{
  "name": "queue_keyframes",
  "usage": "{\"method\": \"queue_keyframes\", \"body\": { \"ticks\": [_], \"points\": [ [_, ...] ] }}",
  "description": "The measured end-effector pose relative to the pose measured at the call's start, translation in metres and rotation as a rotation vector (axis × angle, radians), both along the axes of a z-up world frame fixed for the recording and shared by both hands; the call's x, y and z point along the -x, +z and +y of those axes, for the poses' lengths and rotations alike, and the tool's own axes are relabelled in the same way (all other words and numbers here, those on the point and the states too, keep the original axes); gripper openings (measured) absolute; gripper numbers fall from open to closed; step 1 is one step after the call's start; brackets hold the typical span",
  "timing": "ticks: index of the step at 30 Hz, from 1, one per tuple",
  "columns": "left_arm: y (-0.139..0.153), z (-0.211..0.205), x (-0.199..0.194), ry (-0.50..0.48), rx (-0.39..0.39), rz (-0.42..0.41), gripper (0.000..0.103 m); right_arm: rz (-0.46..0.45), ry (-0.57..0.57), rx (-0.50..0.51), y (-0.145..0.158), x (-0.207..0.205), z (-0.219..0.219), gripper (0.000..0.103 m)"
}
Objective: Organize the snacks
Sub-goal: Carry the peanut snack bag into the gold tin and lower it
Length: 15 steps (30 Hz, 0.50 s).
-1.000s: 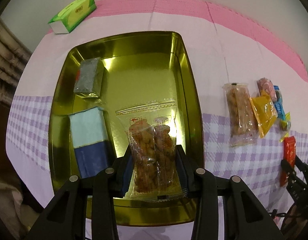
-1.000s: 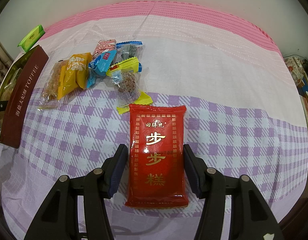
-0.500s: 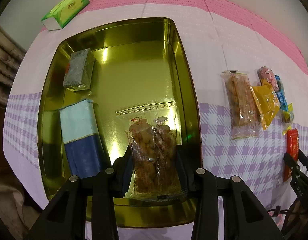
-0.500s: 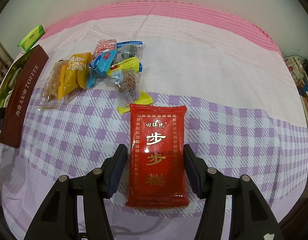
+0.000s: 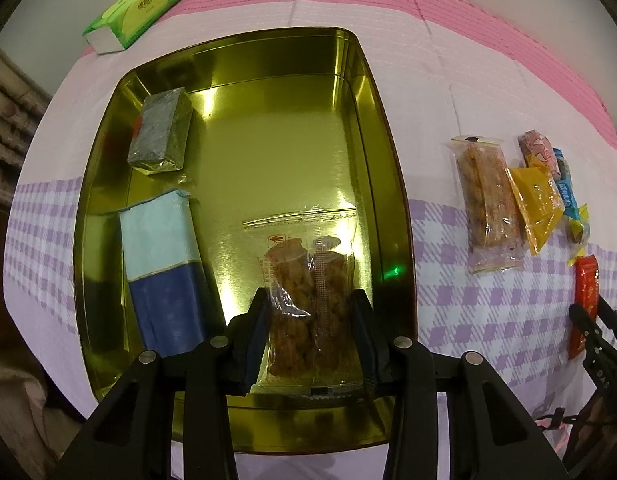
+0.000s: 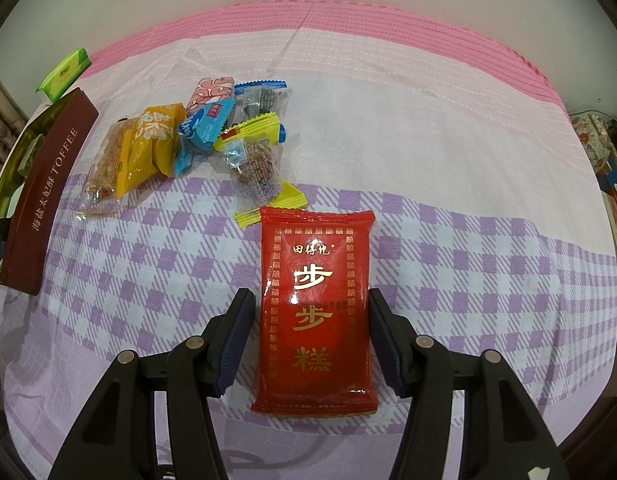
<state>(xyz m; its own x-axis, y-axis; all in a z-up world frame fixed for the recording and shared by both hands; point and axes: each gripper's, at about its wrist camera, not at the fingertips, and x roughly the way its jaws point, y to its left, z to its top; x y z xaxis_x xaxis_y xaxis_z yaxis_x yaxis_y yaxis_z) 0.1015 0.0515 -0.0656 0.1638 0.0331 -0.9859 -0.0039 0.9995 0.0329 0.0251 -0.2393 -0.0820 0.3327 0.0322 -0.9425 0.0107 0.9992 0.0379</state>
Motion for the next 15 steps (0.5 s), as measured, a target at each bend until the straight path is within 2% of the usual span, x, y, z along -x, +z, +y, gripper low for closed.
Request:
{"method": "queue_keyframes", "body": {
  "ticks": [10, 15],
  "points": [
    [0.008, 0.003, 0.009, -0.015, 0.013, -0.015, 0.046, 0.001, -0.001, 0.000, 0.000, 0.000, -0.001, 0.054],
    [0.016, 0.007, 0.017, -0.021, 0.018, -0.032, 0.048, 0.004, -0.003, 0.003, 0.000, -0.001, 0.000, 0.046]
  ]
}}
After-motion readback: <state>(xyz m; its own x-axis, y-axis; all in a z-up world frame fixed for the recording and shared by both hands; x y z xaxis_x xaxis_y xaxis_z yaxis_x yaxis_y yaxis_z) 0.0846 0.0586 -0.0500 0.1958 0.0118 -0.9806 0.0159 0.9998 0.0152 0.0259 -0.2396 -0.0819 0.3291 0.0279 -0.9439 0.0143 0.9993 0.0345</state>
